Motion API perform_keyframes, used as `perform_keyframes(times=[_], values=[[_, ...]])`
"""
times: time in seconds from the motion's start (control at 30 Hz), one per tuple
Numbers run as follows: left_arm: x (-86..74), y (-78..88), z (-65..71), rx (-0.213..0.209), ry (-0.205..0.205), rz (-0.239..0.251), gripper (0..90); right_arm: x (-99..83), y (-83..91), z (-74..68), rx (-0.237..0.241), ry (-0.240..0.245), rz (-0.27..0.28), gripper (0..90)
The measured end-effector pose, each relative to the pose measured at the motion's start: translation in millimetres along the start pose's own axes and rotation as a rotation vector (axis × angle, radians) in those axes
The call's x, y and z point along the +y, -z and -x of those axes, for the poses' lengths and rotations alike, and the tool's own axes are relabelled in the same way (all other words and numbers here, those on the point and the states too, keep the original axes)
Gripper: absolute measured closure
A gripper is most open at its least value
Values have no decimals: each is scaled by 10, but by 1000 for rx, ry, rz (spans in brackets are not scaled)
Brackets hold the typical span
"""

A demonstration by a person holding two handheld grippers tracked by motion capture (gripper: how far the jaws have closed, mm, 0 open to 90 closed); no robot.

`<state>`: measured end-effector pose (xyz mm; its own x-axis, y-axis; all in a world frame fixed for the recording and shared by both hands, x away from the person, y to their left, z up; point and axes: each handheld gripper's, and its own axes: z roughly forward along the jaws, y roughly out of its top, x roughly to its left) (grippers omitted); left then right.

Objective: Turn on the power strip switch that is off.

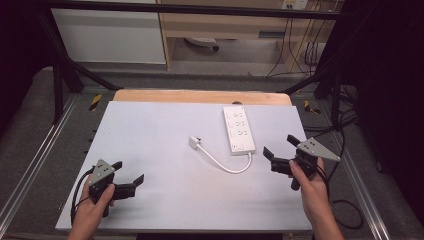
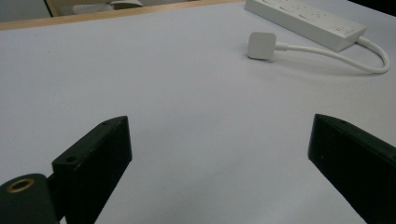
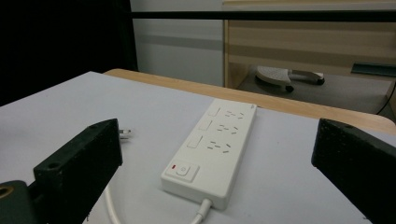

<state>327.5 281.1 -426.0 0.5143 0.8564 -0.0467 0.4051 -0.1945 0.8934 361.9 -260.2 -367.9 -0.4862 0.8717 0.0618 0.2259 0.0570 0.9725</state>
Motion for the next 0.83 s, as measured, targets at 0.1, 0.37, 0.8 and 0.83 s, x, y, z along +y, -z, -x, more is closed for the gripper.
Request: perform_keyframes(times=[0.1,0.37,0.8,0.83], values=[[3,6,0,4,-4,4,63,-62,111,18,2,-3,3,21],[11,6,27,-14,-15,13,63,-372,176,15,-11,-19,-20,23],[13,-13,32,-19,-14,6,63,-724,-39,-36,42,19,-134,33],[14,-13,30,-19,-15,6,63,-733,-58,-35,48,21,-144,33]])
